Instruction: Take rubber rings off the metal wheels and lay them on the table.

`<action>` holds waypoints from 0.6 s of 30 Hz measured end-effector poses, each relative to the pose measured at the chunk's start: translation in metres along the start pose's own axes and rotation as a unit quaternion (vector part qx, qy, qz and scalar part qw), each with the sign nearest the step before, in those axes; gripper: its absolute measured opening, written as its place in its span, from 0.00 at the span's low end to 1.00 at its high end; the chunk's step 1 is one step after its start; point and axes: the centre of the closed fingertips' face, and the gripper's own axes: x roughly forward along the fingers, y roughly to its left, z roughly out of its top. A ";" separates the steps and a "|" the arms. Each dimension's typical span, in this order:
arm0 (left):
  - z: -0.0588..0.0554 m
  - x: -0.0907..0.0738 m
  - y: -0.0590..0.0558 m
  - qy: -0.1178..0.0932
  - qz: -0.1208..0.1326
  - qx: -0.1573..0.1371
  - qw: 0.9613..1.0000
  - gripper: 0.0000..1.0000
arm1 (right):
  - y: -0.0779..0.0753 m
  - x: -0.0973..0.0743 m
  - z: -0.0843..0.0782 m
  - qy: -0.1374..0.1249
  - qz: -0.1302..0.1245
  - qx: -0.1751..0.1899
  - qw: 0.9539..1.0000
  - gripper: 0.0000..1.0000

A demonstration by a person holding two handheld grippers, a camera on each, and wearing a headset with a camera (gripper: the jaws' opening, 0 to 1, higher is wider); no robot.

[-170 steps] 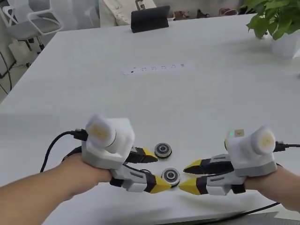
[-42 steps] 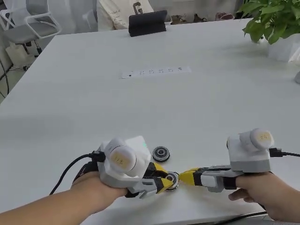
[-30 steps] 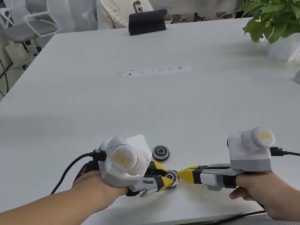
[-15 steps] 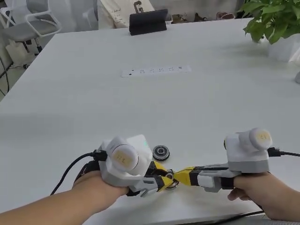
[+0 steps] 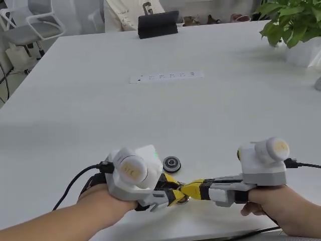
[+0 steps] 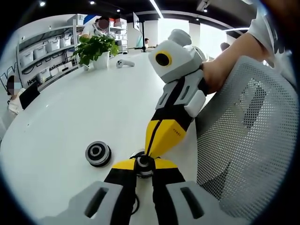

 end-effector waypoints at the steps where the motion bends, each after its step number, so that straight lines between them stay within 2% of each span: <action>1: 0.000 0.000 0.000 0.000 0.000 0.000 1.000 0.07 | -0.001 0.000 0.000 -0.003 0.001 0.007 1.000 0.00; 5: 0.000 0.000 0.000 -0.001 0.000 0.000 1.000 0.07 | -0.004 -0.001 0.001 -0.009 -0.004 0.014 1.000 0.00; 12: 0.001 0.000 0.000 -0.002 0.002 -0.006 1.000 0.07 | -0.017 -0.004 -0.003 -0.002 -0.034 0.009 0.999 0.00; 18: 0.001 0.000 0.001 -0.002 0.001 -0.012 1.000 0.08 | -0.018 -0.005 -0.001 -0.009 -0.036 0.014 0.999 0.00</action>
